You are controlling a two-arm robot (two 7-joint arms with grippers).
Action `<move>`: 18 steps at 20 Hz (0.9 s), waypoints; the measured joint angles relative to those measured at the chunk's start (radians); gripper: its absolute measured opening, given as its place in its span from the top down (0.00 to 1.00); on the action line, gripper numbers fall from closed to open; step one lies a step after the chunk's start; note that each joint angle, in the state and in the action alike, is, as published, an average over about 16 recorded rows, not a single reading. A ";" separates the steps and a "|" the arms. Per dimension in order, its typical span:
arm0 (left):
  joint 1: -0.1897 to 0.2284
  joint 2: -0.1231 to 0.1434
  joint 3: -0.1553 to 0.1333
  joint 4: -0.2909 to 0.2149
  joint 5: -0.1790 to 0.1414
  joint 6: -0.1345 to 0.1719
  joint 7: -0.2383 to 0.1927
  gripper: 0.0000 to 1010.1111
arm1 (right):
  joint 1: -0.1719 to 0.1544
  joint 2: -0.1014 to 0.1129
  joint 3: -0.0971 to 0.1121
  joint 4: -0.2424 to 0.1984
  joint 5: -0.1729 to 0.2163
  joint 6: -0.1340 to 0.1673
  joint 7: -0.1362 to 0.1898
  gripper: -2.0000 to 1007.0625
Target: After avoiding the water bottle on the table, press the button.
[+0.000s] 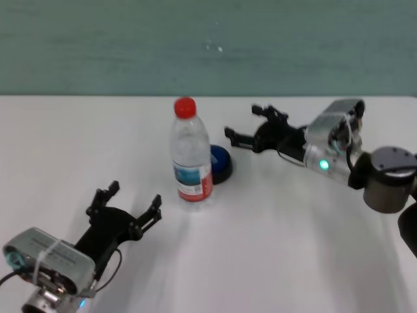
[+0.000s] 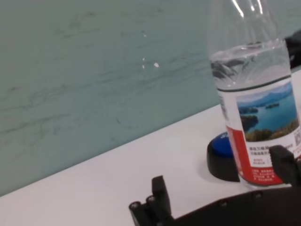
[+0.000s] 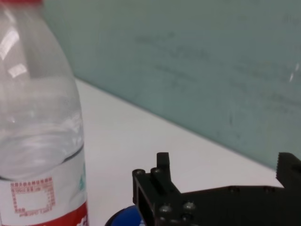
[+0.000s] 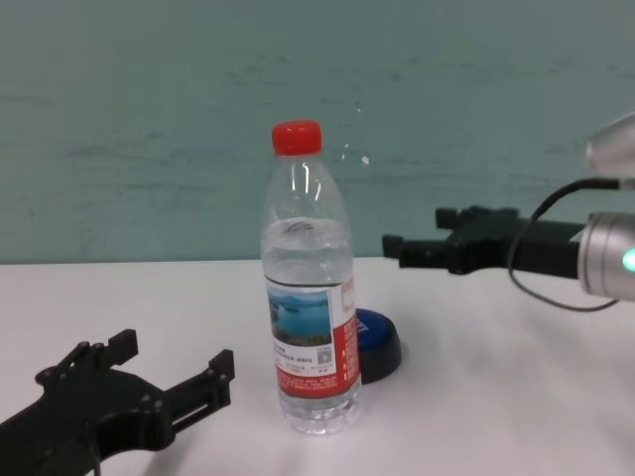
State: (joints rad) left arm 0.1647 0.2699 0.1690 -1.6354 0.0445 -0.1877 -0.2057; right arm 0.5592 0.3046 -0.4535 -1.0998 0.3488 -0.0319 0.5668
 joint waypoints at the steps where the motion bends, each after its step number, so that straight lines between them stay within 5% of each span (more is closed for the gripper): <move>1: 0.000 0.000 0.000 0.000 0.000 0.000 0.000 0.01 | -0.014 0.006 0.005 -0.025 0.001 0.001 -0.010 0.00; 11: 0.000 0.000 0.000 0.000 0.000 0.000 0.000 0.01 | -0.159 0.061 0.053 -0.265 -0.001 0.006 -0.105 0.00; 18: 0.000 0.000 0.000 0.000 0.000 0.000 0.000 0.01 | -0.252 0.079 0.089 -0.382 -0.010 -0.005 -0.157 0.00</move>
State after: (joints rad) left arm 0.1647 0.2699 0.1690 -1.6354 0.0446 -0.1877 -0.2057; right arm 0.3068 0.3837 -0.3643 -1.4821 0.3388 -0.0373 0.4099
